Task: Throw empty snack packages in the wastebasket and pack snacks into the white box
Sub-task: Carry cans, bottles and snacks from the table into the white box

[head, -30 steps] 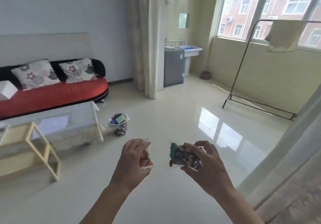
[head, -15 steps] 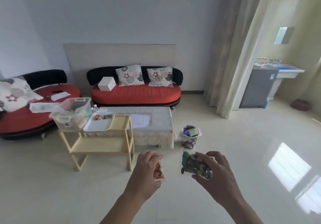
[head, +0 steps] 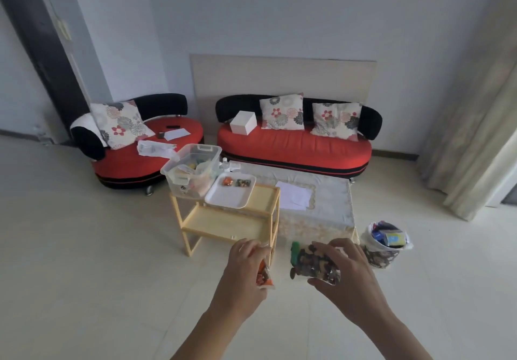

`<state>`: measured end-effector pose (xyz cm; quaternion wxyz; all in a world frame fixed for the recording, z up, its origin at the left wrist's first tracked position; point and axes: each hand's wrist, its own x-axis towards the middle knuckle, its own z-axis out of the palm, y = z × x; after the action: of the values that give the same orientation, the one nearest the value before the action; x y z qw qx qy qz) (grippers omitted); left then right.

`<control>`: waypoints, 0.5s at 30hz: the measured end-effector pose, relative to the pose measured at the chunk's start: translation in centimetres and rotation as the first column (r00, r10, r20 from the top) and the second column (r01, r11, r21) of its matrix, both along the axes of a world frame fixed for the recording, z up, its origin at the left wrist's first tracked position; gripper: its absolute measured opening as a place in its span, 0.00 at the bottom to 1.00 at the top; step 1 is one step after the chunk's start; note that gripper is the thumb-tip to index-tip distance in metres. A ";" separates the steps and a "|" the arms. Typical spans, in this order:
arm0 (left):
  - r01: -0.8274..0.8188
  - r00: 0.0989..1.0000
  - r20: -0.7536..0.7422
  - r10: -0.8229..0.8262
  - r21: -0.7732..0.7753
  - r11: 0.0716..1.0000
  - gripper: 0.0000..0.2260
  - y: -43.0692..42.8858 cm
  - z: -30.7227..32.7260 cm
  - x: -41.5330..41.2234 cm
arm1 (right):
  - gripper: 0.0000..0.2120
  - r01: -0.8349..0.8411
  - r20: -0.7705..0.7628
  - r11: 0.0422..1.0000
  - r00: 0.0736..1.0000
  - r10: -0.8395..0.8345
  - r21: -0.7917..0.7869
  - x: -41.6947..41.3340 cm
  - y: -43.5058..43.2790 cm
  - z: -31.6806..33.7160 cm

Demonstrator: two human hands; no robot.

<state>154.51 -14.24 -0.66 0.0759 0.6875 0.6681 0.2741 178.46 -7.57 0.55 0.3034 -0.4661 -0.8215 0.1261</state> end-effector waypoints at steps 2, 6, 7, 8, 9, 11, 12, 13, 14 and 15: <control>-0.039 0.999 -0.004 0.039 -0.013 0.999 0.32 2.8 -0.9 -1.9 | 0.33 -0.036 -0.004 0.999 0.999 0.036 -0.016 -2.2 3.4 -0.9; -0.108 0.994 -0.010 0.108 -0.051 0.993 0.32 8.7 -1.8 -5.3 | 0.33 -0.082 -0.016 0.994 0.997 0.081 -0.065 -6.3 10.7 -2.4; -0.127 0.992 -0.015 0.127 -0.062 0.990 0.32 10.2 -1.8 -6.3 | 0.33 -0.090 -0.017 0.993 0.996 0.089 -0.079 -7.2 12.6 -2.7; -0.147 0.989 -0.023 0.146 -0.074 0.986 0.32 11.6 -1.8 -7.3 | 0.33 -0.100 -0.020 0.990 0.995 0.099 -0.099 -8.1 14.3 -2.9; -0.169 0.986 -0.027 0.167 -0.081 0.982 0.32 13.0 -1.8 -8.3 | 0.33 -0.115 -0.029 0.987 0.993 0.112 -0.116 -9.0 16.1 -3.1; -0.211 0.977 -0.040 0.209 -0.076 0.974 0.32 15.8 -1.5 -10.3 | 0.32 -0.147 -0.050 0.981 0.989 0.142 -0.128 -10.9 19.6 -3.4; -0.227 0.973 -0.049 0.224 -0.067 0.972 0.32 17.1 -1.3 -11.3 | 0.32 -0.162 -0.050 0.977 0.986 0.157 -0.136 -12.0 21.3 -3.5; -0.241 0.970 -0.055 0.237 -0.062 0.969 0.32 18.5 -1.1 -12.3 | 0.32 -0.177 -0.040 0.974 0.984 0.173 -0.141 -13.0 23.0 -3.5; -0.255 0.966 -0.062 0.251 -0.062 0.965 0.31 19.7 -1.0 -13.3 | 0.32 -0.189 -0.021 0.971 0.982 0.188 -0.143 -14.1 24.5 -3.5; -0.270 0.962 -0.067 0.266 -0.068 0.960 0.31 20.9 -1.0 -14.2 | 0.32 -0.198 0.002 0.970 0.980 0.200 -0.141 -15.0 25.9 -3.5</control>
<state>140.26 6.66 -1.64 0.0451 0.5948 0.7670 0.2364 163.44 18.37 -2.95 0.2491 -0.4027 -0.8555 0.2095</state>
